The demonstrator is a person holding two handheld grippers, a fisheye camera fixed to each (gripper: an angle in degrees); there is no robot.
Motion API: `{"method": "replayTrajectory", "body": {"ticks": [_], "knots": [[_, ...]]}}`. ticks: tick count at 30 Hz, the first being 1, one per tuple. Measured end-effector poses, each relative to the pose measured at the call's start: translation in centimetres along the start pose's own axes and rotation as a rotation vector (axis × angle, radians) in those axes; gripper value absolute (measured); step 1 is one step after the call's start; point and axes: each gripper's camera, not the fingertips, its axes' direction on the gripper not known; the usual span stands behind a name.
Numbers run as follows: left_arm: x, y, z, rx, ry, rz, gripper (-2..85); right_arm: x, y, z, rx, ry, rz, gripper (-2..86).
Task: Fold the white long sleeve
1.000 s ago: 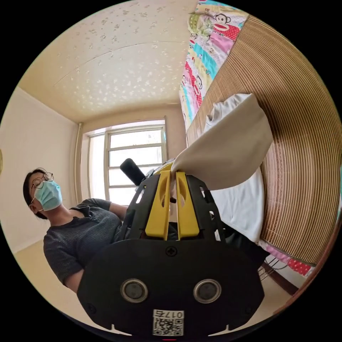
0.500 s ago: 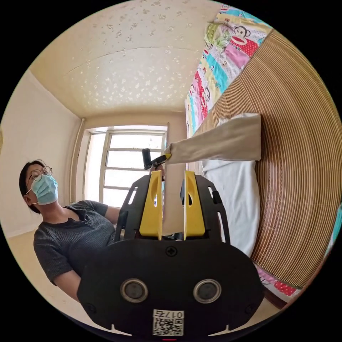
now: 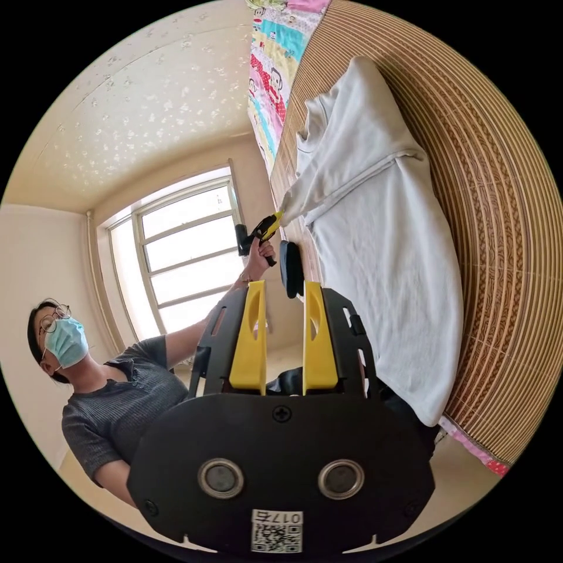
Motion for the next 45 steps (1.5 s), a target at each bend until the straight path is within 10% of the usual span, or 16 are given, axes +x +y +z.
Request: {"method": "replayTrajectory", "body": {"ticks": [8,15,20,38,41,45], "knots": [[0.6,4.0,-4.5,-0.022,0.088,-0.016,8.1,-1.7,0.4,2.9,-0.014,0.090,0.035,9.5],[3.2,15.9,-2.5,-0.420,-0.406,0.232,13.2,0.3,3.3,4.9,-0.062,0.884,0.197,9.7],[-0.5,25.6,-4.5,-0.501,-0.221,0.219,14.0,2.0,7.2,5.9,-0.122,1.039,0.181,10.9],[-6.2,25.3,-13.6,-0.594,-0.021,0.095,4.0,5.8,11.1,6.2,-0.118,0.837,0.313,4.7],[-5.9,24.9,-17.2,-0.671,0.213,0.177,3.7,3.8,13.0,5.1,-0.145,0.806,0.218,3.6],[-6.8,25.6,-25.3,-0.673,0.656,0.204,3.5,0.3,19.5,0.0,-0.007,0.283,0.073,3.1]]}}
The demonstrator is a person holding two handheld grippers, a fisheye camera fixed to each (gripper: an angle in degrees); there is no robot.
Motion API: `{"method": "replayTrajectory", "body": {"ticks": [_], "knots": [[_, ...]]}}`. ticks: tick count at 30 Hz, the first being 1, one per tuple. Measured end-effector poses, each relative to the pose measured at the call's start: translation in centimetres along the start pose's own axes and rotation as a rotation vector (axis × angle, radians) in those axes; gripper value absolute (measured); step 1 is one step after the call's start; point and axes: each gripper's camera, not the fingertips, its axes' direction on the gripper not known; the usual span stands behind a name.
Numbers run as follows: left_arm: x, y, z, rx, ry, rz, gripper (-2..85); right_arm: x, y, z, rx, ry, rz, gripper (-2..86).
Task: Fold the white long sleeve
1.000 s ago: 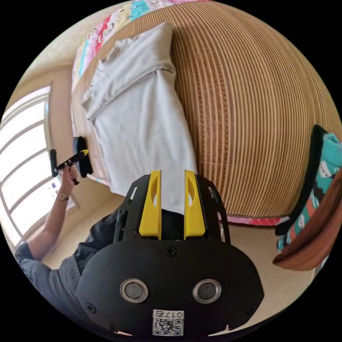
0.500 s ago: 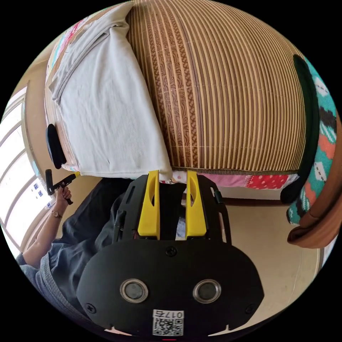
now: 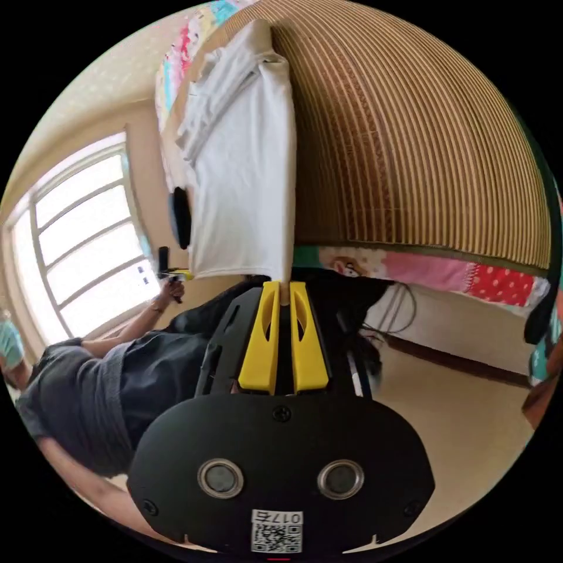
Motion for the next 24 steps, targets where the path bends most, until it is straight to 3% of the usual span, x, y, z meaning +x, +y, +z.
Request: {"method": "replayTrajectory", "body": {"ticks": [1,3,7,12,15,24], "knots": [[0.6,0.7,-0.8,0.022,0.051,0.026,3.5,-0.3,2.4,-2.3,0.116,-0.181,-0.046,3.1],[2.5,3.2,-4.7,0.189,0.237,0.107,3.6,-0.4,5.7,-5.4,0.308,-0.333,-0.069,3.0],[2.5,3.4,-8.8,0.497,0.404,0.138,3.7,0.5,7.2,-7.8,0.616,-0.515,-0.044,3.1],[-2.0,-4.5,-11.3,0.846,0.469,-0.089,3.6,1.9,-2.3,-6.2,0.726,-0.589,0.100,3.1],[-3.4,-10.0,-13.0,0.976,0.521,-0.121,3.6,0.6,-10.0,-6.5,0.748,-0.538,0.106,3.1],[-8.0,-24.1,-18.5,1.022,0.333,-0.239,3.8,-1.3,-25.1,-5.8,0.779,-0.400,0.307,3.7]]}}
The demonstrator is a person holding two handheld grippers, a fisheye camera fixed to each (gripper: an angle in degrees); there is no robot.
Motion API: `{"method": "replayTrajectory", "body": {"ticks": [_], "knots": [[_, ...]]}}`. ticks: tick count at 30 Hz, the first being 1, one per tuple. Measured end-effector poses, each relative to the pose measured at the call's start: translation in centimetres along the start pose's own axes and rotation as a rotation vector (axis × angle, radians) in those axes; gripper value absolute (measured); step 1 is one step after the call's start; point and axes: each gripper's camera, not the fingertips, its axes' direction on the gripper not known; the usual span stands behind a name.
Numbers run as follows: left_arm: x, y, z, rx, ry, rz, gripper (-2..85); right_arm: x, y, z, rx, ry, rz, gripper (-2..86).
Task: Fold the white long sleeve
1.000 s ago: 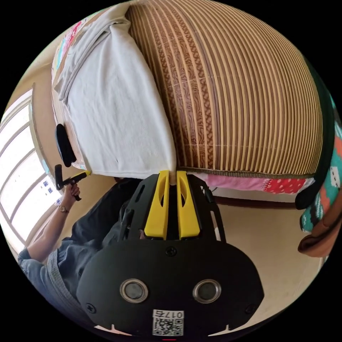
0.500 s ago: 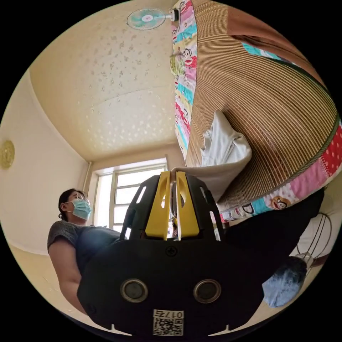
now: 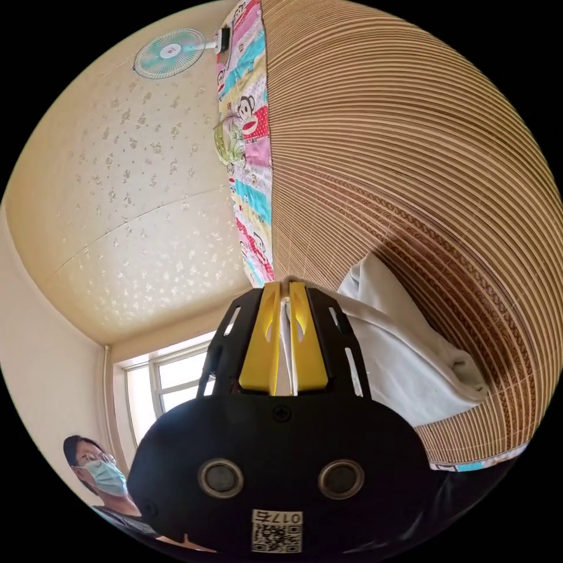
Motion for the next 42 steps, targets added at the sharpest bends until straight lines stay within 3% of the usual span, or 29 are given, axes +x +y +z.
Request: {"method": "replayTrajectory", "body": {"ticks": [5,7,12,15,19,25,28,32,34,42], "knots": [[-3.6,-2.0,1.0,0.008,-0.083,0.016,9.9,-0.2,-2.1,2.9,-0.072,0.103,-0.073,6.0],[-4.0,-1.9,0.1,-0.006,-0.111,0.087,13.4,-2.6,-1.5,2.9,-0.066,0.251,-0.194,7.4],[-7.5,3.5,0.8,-0.280,-0.592,0.277,19.9,-7.9,3.9,7.0,-0.282,0.574,-0.521,8.8],[-11.3,7.3,2.9,-0.406,-0.734,0.360,19.9,-8.2,9.3,12.0,-0.483,0.697,-0.654,8.5],[-15.8,9.9,5.3,-0.490,-0.786,0.413,18.6,-7.3,16.5,20.1,-0.655,0.801,-0.789,6.6],[-22.9,8.9,6.0,-0.517,-0.658,0.267,9.5,-2.9,18.9,29.5,-0.612,1.127,-0.797,3.3],[-22.7,9.3,6.4,-0.543,-0.583,0.318,5.1,-2.6,18.0,31.1,-0.639,1.140,-0.852,2.4],[-17.9,13.0,9.0,-0.546,-0.483,0.496,4.4,-4.7,15.3,30.5,-0.723,1.034,-0.734,1.8],[-15.7,15.5,11.6,-0.546,-0.486,0.585,4.4,-7.2,13.9,26.4,-0.636,0.870,-0.718,1.2],[-15.0,30.0,33.4,-0.771,-0.537,0.898,4.6,-6.9,6.9,8.6,-0.357,0.706,-0.372,1.3]]}}
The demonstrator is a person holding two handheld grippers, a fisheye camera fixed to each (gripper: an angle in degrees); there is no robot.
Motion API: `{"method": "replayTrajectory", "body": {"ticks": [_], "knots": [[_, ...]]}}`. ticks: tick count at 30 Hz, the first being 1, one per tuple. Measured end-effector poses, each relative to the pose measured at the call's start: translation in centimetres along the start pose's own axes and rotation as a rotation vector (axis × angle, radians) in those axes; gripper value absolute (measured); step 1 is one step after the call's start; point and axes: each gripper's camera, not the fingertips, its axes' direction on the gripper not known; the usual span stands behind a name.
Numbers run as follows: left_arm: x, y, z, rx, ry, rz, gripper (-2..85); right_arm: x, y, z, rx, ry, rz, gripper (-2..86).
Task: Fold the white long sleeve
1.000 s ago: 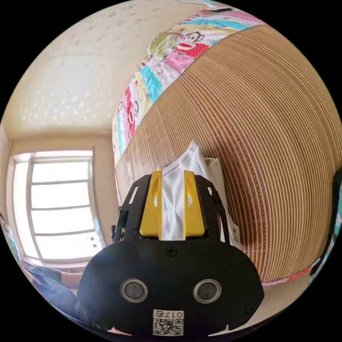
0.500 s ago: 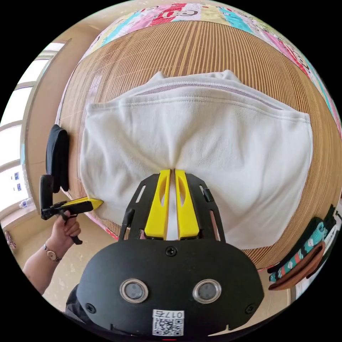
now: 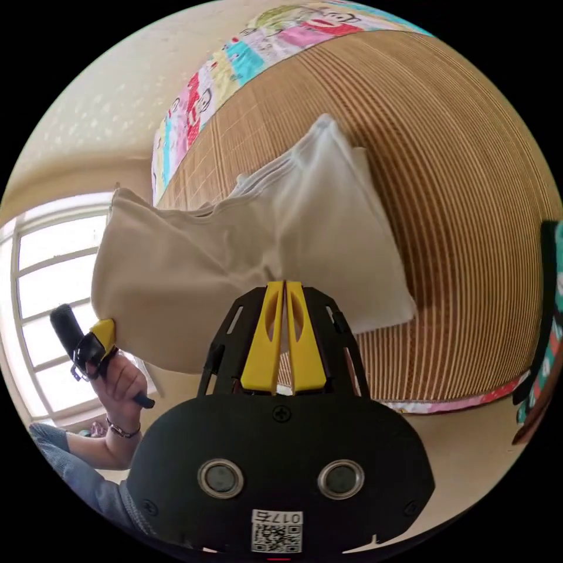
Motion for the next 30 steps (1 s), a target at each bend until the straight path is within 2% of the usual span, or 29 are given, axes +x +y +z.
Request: {"method": "replayTrajectory", "body": {"ticks": [4,6,8,10,11,13,17,20,22,25,26,28,30], "knots": [[2.0,-2.0,12.8,-0.127,0.004,0.028,7.4,8.2,2.1,-4.4,0.064,-0.041,0.198,3.0],[2.0,-2.2,18.4,-0.191,0.061,-0.038,14.6,11.3,3.1,-5.5,0.076,-0.086,0.275,4.1],[2.7,-1.8,19.5,-0.174,0.122,-0.024,17.8,13.8,3.9,-6.1,0.078,-0.137,0.333,5.6],[3.9,-1.0,19.1,-0.169,0.194,0.083,16.1,16.0,4.5,-6.2,0.063,-0.204,0.369,7.8],[4.4,-0.1,18.3,-0.161,0.241,0.138,12.2,16.4,4.6,-6.0,0.055,-0.224,0.371,8.5],[3.9,1.4,16.5,-0.147,0.216,0.130,11.7,17.4,4.5,-5.0,0.020,-0.328,0.370,11.3],[-3.8,6.0,12.7,-0.056,-0.059,-0.176,16.3,17.6,4.1,-3.0,0.021,-0.550,0.363,14.7],[-11.3,9.4,12.8,-0.054,-0.144,-0.420,20.7,17.7,3.7,-1.0,0.028,-0.739,0.371,18.0],[-14.8,11.1,14.6,-0.093,-0.109,-0.494,22.7,17.7,3.4,0.6,0.019,-0.851,0.384,20.9],[-18.9,12.3,19.4,-0.181,0.116,-0.573,22.4,17.7,3.0,1.8,0.017,-0.903,0.412,23.7],[-19.6,12.5,21.3,-0.213,0.207,-0.586,20.4,17.7,2.9,1.9,0.016,-0.905,0.418,24.2],[-19.6,12.8,23.2,-0.257,0.251,-0.623,14.2,17.6,2.0,2.5,0.010,-0.895,0.417,26.1],[-16.6,12.4,24.0,-0.286,0.317,-0.565,9.1,17.6,0.9,3.0,0.005,-0.871,0.404,27.5]]}}
